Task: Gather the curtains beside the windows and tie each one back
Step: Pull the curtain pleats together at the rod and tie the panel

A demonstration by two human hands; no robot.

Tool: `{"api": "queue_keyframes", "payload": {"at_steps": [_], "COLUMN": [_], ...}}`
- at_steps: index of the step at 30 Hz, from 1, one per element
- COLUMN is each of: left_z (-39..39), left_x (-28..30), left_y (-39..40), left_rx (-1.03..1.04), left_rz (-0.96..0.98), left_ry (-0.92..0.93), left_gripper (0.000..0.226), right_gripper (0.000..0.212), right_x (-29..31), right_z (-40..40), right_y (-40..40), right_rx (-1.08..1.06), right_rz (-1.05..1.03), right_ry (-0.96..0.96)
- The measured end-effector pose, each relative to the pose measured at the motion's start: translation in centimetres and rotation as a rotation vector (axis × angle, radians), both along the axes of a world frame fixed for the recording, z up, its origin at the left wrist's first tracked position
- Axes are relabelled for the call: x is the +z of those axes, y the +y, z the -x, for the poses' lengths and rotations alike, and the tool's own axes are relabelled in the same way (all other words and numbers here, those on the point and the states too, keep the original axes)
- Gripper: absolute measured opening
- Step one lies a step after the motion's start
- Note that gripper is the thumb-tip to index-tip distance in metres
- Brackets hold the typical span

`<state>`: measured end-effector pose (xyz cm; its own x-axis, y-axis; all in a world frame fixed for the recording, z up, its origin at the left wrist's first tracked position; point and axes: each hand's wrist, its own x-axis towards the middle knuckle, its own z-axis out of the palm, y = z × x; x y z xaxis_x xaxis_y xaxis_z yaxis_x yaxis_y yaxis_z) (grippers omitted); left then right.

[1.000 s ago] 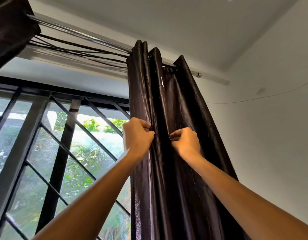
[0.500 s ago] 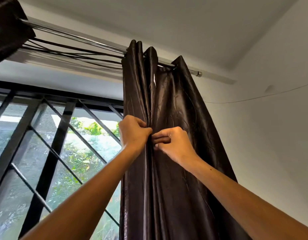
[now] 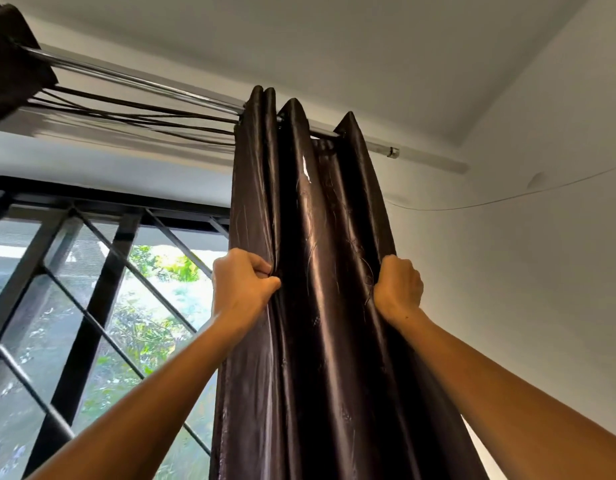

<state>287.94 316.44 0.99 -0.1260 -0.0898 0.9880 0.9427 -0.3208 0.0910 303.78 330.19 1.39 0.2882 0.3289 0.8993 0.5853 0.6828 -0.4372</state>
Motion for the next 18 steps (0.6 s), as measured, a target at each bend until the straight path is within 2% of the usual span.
{"api": "queue_keyframes", "payload": {"at_steps": [5, 10, 15, 18], "left_z": [1.7, 5.5, 11.5, 14.5], "left_x": [-0.1, 0.1, 0.8, 0.7], "left_y": [-0.9, -4.2, -10.6, -14.0], "left_rx": [-0.007, -0.038, 0.012, 0.055], "left_rz": [0.005, 0.007, -0.018, -0.027], "left_ry": [0.012, -0.030, -0.108, -0.133], "left_gripper": [0.016, 0.016, 0.017, 0.021], "right_gripper": [0.038, 0.028, 0.024, 0.019], "right_x": [1.0, 4.2, 4.9, 5.8], "right_z": [4.0, 10.0, 18.6, 20.0], "right_y": [-4.6, -12.0, -19.1, -20.7], "right_rx": [0.324, 0.487, 0.548, 0.634], "right_rz": [-0.139, -0.263, -0.358, -0.326], "right_ry": [-0.002, -0.019, -0.177, -0.246]}}
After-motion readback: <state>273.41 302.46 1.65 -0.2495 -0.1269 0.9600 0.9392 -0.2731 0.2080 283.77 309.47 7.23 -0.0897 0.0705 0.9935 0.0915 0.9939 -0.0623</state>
